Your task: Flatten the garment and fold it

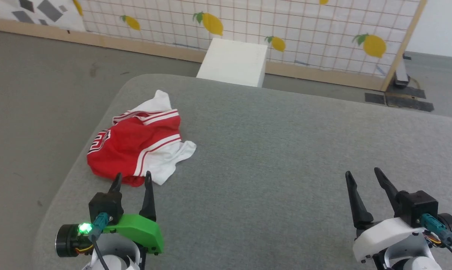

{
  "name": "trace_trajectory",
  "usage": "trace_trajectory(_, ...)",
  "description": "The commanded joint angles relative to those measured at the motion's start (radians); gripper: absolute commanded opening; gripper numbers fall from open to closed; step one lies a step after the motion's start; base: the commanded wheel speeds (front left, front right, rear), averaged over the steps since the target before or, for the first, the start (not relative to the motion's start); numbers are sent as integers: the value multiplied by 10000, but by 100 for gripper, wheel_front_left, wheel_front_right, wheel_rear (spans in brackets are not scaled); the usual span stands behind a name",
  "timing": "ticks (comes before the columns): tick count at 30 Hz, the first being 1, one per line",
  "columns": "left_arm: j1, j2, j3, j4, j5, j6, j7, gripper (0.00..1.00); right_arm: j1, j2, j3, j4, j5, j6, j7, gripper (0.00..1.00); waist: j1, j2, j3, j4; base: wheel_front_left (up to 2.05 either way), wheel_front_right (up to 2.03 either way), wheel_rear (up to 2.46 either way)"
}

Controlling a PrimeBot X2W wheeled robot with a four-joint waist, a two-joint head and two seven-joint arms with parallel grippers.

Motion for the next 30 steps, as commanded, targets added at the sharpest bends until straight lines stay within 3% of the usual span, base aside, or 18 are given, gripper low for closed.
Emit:
trace_trajectory(1,-223,99,-31,75,-97,106,-109,100,-225,8,-10,53,79,-6,-125,100,0,0,-31,267,0,0,0)
trace_trajectory(30,-480,384,-424,700,-819,707,-652,100,-405,13,-127,416,473,-9,-567,100,0,0,-79,1804,-1,-1,-1)
